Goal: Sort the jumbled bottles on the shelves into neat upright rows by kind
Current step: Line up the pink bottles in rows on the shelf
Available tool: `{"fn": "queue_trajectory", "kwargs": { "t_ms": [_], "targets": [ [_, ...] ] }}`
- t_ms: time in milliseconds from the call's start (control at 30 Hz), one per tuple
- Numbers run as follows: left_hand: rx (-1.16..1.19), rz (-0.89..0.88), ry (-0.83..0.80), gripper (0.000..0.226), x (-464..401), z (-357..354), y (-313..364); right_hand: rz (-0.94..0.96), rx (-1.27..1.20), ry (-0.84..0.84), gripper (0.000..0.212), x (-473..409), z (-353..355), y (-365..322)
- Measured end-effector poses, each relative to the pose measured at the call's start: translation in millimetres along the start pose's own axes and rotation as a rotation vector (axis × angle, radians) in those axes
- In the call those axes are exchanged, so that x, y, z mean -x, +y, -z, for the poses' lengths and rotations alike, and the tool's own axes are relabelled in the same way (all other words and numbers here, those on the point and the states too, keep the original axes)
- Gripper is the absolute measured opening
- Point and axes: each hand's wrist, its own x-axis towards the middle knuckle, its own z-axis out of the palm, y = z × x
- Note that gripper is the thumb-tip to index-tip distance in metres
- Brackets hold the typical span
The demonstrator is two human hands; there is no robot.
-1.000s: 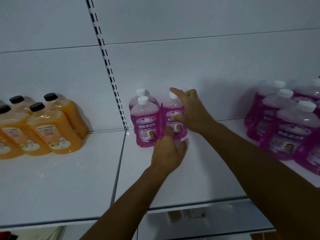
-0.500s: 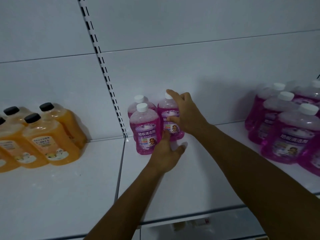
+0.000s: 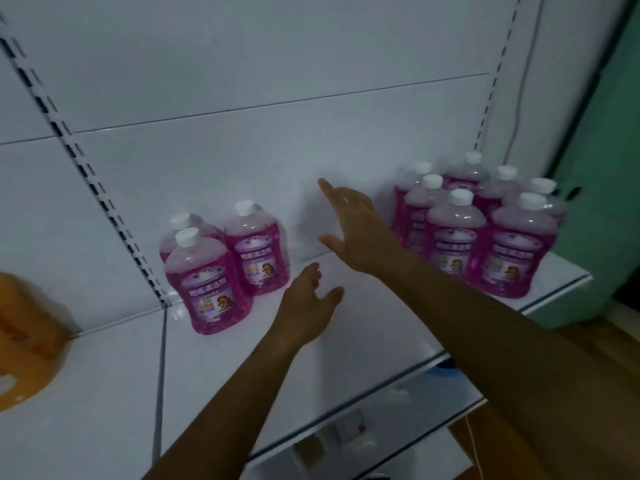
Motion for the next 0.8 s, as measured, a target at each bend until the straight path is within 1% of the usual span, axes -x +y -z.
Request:
{"fn": "queue_trajectory", "kwargs": {
  "t_ms": [100,167,233,333,400,533,633,733,800],
  "targets": [
    [0.009,-0.068,-0.109,0.069,-8,-33,22,-0.045,0.211,0.139,0.078,24,38,28],
    [0.034,-0.096,-0.172,0.07,-11,-54,36,-0.082,0.368,0.235,0.076,40,60,44],
    [0.08,-0.109,-0.235,0.07,-14,-74,46,-0.199,0.433,0.258,0.08,55,77,60],
    [0.127,-0.107,-0.308,0.065,-14,-96,56,-0.436,0.295,0.144,0.093,70,87,80],
    [0.133,-0.103,-0.331,0.066,-13,-104,55,-0.478,0.244,0.081,0.096,75,89,87],
    [0.138,-0.117,-0.337,0.07,-14,-103,50,-0.443,0.235,0.075,0.096,75,88,89],
    [0.169,-0.175,-0.321,0.055,-13,-94,49,-0.373,0.128,0.066,0.093,74,82,84],
    [0.178,-0.203,-0.225,0.045,-9,-85,46,-0.296,-0.058,0.085,0.079,69,76,73],
    [0.151,-0.221,-0.134,0.041,-3,-77,40,-0.267,-0.114,0.069,0.075,62,72,64]
  ]
}}
